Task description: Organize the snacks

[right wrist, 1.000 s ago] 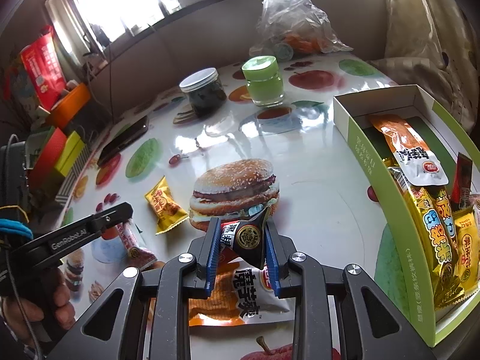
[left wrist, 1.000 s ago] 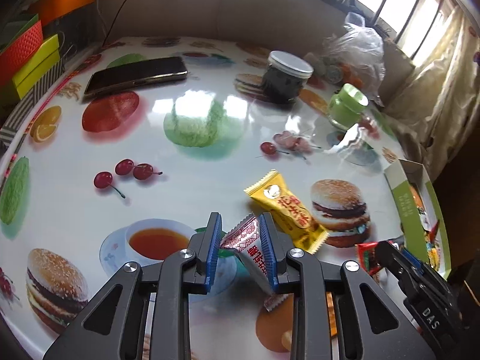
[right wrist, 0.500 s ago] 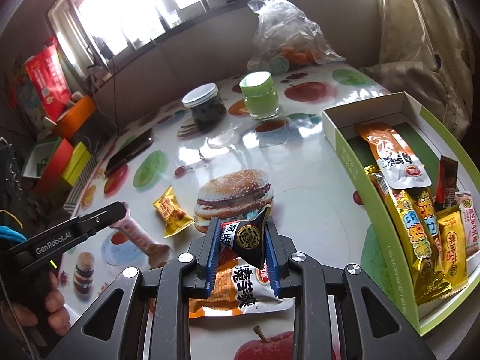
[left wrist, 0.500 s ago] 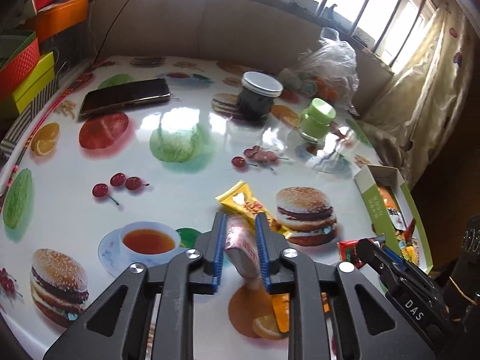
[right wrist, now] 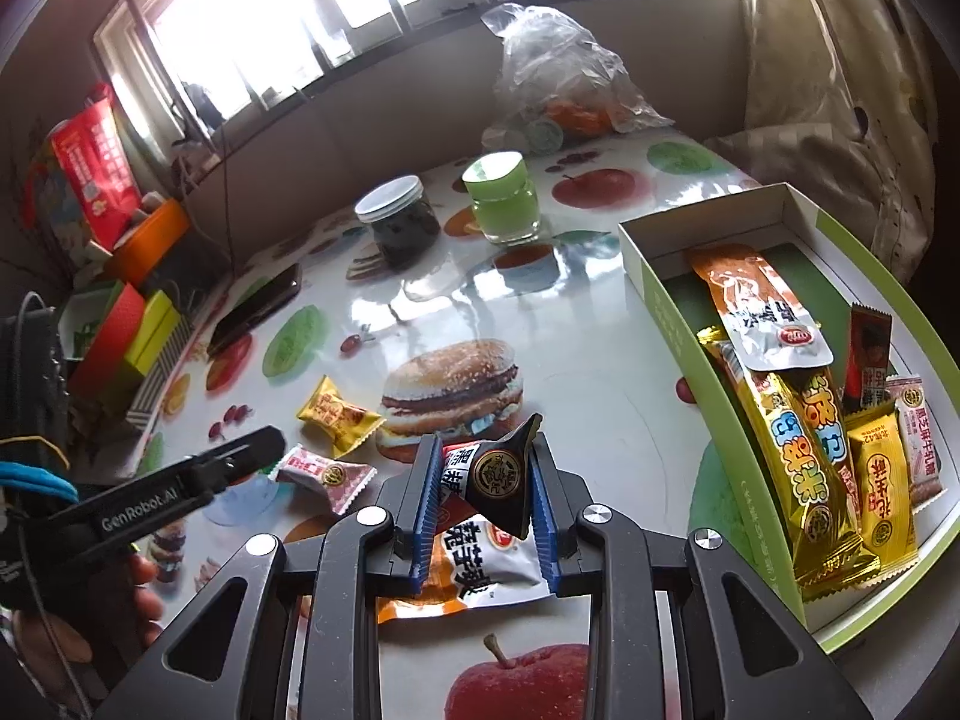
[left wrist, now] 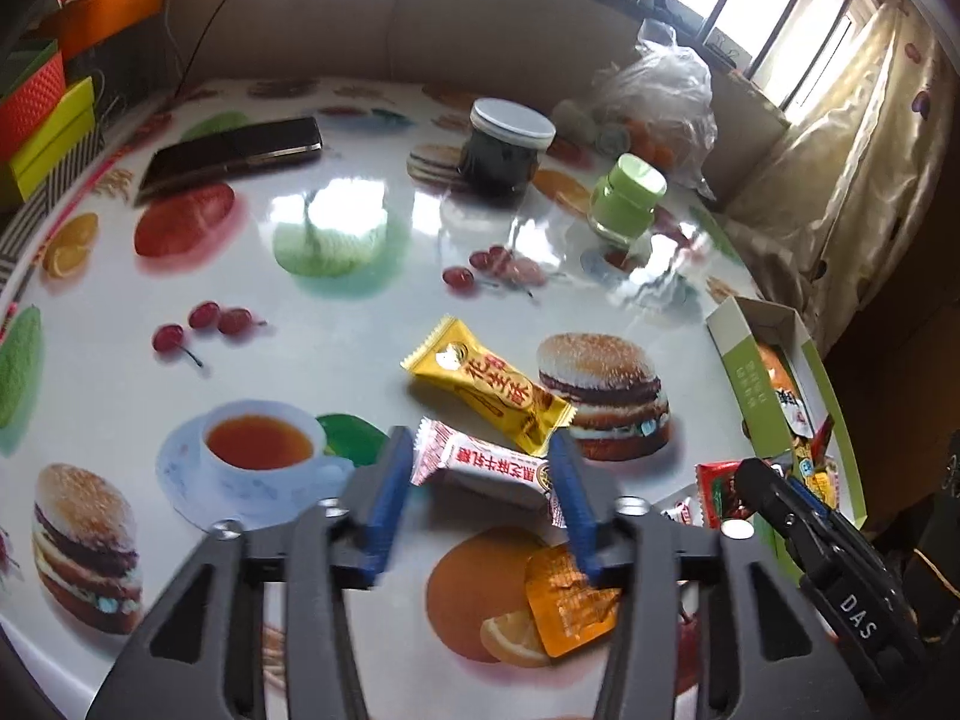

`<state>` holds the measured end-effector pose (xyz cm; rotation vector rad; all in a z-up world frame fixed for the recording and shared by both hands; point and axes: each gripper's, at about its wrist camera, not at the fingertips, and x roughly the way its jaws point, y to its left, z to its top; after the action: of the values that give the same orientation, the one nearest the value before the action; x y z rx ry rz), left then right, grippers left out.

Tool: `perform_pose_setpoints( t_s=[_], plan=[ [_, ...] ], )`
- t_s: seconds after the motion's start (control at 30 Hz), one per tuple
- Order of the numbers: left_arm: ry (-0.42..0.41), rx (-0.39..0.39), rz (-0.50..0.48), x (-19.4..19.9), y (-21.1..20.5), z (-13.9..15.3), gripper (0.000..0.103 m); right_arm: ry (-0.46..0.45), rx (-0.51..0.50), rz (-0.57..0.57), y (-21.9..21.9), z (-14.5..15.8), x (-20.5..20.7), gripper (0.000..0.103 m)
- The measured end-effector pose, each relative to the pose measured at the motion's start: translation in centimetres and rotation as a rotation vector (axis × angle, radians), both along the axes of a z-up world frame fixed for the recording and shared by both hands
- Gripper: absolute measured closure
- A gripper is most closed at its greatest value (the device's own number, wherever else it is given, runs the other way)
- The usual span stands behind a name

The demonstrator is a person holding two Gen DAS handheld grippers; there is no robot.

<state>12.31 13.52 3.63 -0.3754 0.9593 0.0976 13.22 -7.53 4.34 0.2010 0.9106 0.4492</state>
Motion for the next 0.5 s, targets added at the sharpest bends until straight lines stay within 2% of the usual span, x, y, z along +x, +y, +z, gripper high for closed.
perform_pose_setpoints(
  t_s=[0.17,0.33,0.43,0.5],
  plan=[
    [0.08,0.008,-0.006,1.1,-1.2,-1.7,0.052,0.013,0.002,-0.001,-0.1,-0.3,0.1,0.077],
    [0.082,-0.002,0.011,1.8,-1.2,-1.9,0.049,0.026,0.006,-0.002,-0.1,-0.7,0.3,0.077],
    [0.099,0.034,-0.009,1.4,-1.1,-2.0,0.049,0.027,0.009,-0.001,-0.1,-0.7,0.5,0.077],
    [0.102,0.032,-0.016,1.0,-0.7,-2.0,0.049,0.03,0.01,0.002,-0.1,-0.8,0.5,0.077]
  ],
)
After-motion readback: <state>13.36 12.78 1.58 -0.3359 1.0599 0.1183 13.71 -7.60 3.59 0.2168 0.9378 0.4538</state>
